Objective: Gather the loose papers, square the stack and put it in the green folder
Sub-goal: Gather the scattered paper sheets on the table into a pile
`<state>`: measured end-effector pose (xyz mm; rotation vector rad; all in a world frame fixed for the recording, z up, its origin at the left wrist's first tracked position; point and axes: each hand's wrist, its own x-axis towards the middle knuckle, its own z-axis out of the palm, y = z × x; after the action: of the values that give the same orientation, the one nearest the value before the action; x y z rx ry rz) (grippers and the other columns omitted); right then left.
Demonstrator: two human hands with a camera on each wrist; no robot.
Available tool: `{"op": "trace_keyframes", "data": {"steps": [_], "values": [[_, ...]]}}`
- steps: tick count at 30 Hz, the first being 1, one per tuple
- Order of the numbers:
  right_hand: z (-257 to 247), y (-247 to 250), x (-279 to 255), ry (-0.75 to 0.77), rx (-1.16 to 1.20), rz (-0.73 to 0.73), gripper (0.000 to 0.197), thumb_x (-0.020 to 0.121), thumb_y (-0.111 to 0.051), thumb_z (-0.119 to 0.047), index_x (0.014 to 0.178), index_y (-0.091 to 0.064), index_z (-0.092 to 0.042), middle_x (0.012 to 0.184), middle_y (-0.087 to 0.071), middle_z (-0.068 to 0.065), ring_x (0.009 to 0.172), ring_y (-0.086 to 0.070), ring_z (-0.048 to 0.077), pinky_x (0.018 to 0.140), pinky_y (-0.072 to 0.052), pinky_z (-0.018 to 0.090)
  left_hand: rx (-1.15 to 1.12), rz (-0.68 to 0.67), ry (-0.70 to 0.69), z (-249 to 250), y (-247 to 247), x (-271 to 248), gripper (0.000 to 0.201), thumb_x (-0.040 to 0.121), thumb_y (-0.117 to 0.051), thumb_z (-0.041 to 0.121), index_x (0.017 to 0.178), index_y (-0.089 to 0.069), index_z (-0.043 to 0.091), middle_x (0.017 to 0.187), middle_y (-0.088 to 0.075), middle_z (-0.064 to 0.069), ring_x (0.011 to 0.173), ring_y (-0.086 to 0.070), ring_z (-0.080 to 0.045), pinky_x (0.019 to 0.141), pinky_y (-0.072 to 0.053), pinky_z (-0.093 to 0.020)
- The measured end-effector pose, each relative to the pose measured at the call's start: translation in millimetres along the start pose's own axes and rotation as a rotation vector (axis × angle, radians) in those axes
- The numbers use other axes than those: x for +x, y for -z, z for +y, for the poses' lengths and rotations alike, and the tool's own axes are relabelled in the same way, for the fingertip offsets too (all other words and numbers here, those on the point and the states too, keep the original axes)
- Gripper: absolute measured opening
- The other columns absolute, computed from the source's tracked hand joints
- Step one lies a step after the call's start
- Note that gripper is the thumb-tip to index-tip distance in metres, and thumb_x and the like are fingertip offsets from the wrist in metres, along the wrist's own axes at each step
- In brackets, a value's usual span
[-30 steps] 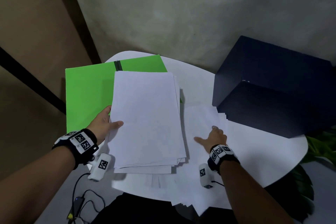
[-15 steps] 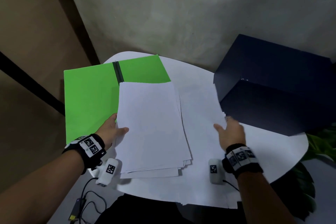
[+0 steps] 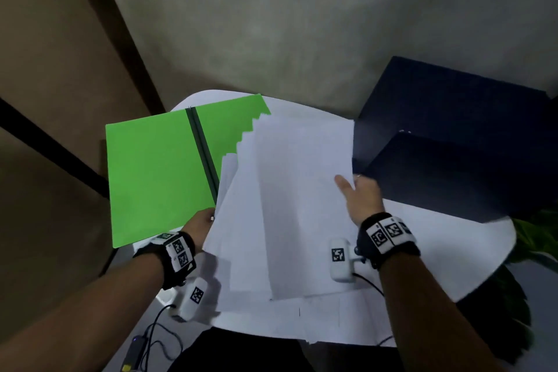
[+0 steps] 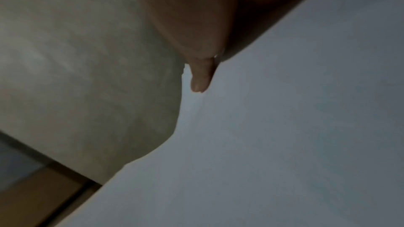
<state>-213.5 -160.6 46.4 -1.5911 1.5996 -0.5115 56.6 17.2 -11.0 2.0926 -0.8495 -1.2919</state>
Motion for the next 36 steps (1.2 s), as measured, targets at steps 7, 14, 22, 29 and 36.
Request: {"op": "trace_keyframes", "data": {"steps": [7, 14, 22, 29, 36], "values": [[40, -94, -20, -0.152, -0.377, -0.235, 0.044, 0.095, -0.049, -0.009, 0.137, -0.043, -0.001, 0.135, -0.053, 0.02, 0.124, -0.052, 0.035, 0.102, -0.042, 0.037, -0.13, 0.067, 0.194, -11, -10, 17, 0.074, 0.094, -0.043, 0.06, 0.134, -0.046, -0.003, 0.141, -0.049, -0.021, 0.123, -0.053, -0.035, 0.104, -0.041, -0.042], [73, -78, -37, -0.177, -0.401, -0.131, 0.063, 0.096, -0.052, -0.027, 0.151, -0.028, -0.008, 0.151, -0.034, 0.009, 0.14, -0.033, 0.029, 0.117, -0.027, 0.041, -0.024, 0.207, -0.009, -5, -17, 12, 0.047, 0.083, -0.074, 0.008, 0.126, -0.056, 0.009, 0.119, -0.066, -0.007, 0.103, -0.059, -0.02, 0.094, -0.042, -0.03], [83, -71, -48, -0.393, -0.569, -0.06, 0.1, 0.077, -0.07, -0.059, 0.147, -0.025, -0.004, 0.143, -0.034, 0.016, 0.129, -0.039, 0.036, 0.104, -0.041, 0.045, -0.13, 0.188, -0.115, -7, 17, 12, 0.042, 0.083, -0.071, 0.0, 0.123, -0.06, 0.006, 0.123, -0.067, -0.009, 0.108, -0.061, -0.02, 0.104, -0.042, -0.037], [82, -71, -42, -0.479, -0.201, 0.017, 0.048, 0.084, -0.075, -0.018, 0.124, -0.053, -0.002, 0.125, -0.062, 0.015, 0.109, -0.063, 0.032, 0.086, -0.052, 0.031, -0.151, 0.171, -0.105, -15, 24, 13, 0.041, 0.084, -0.07, -0.001, 0.123, -0.06, 0.006, 0.122, -0.067, -0.009, 0.112, -0.062, -0.024, 0.101, -0.043, -0.037], [102, -23, -18, -0.363, -0.329, 0.127, 0.028, 0.091, -0.062, -0.017, 0.116, -0.064, -0.005, 0.123, -0.065, 0.016, 0.106, -0.062, 0.034, 0.086, -0.051, 0.031, -0.12, 0.156, -0.096, -15, 25, 13, 0.04, 0.085, -0.07, 0.003, 0.123, -0.059, 0.009, 0.123, -0.066, -0.007, 0.112, -0.06, -0.023, 0.105, -0.041, -0.039]]}}
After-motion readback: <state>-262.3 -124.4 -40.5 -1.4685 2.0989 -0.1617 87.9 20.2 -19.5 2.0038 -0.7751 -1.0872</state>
